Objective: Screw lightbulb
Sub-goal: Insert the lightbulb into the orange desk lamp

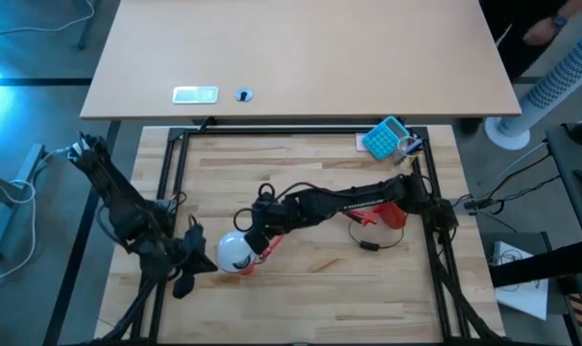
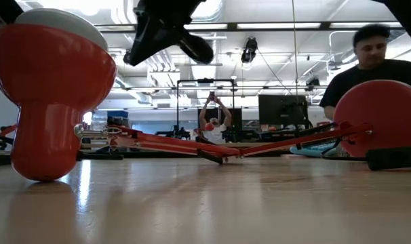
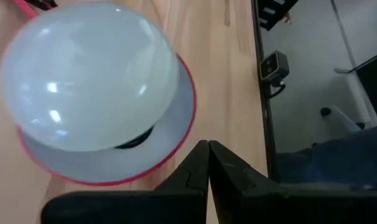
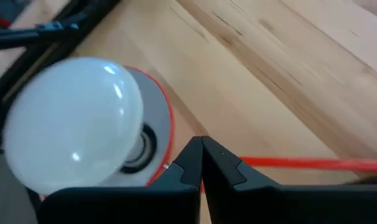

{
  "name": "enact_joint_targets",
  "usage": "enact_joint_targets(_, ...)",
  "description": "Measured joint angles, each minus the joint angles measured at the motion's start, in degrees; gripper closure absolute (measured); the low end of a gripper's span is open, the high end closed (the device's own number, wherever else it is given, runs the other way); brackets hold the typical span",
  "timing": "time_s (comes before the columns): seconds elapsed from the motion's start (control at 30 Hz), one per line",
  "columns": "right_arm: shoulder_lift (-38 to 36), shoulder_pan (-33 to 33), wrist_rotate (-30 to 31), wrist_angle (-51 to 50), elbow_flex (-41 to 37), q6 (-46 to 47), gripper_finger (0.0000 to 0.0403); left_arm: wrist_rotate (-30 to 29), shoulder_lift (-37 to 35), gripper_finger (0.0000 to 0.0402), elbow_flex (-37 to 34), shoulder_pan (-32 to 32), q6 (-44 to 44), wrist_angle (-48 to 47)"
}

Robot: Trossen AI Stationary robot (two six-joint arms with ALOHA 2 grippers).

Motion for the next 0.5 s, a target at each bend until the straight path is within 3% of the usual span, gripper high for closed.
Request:
enact_joint_targets(0.2,0.11,-0.32,-0.4,4.7,-1.88,-0.15,0.0403,0.36,2.34,0.0401,-0.04,1.88,2.46,0.78)
enact_joint_targets(0.5,0.2,-0.4,-2.01,12.61,-5.5,0.2,0.0403,0.47,0.33,0.0401,-2.49,4.75,2.43,0.81)
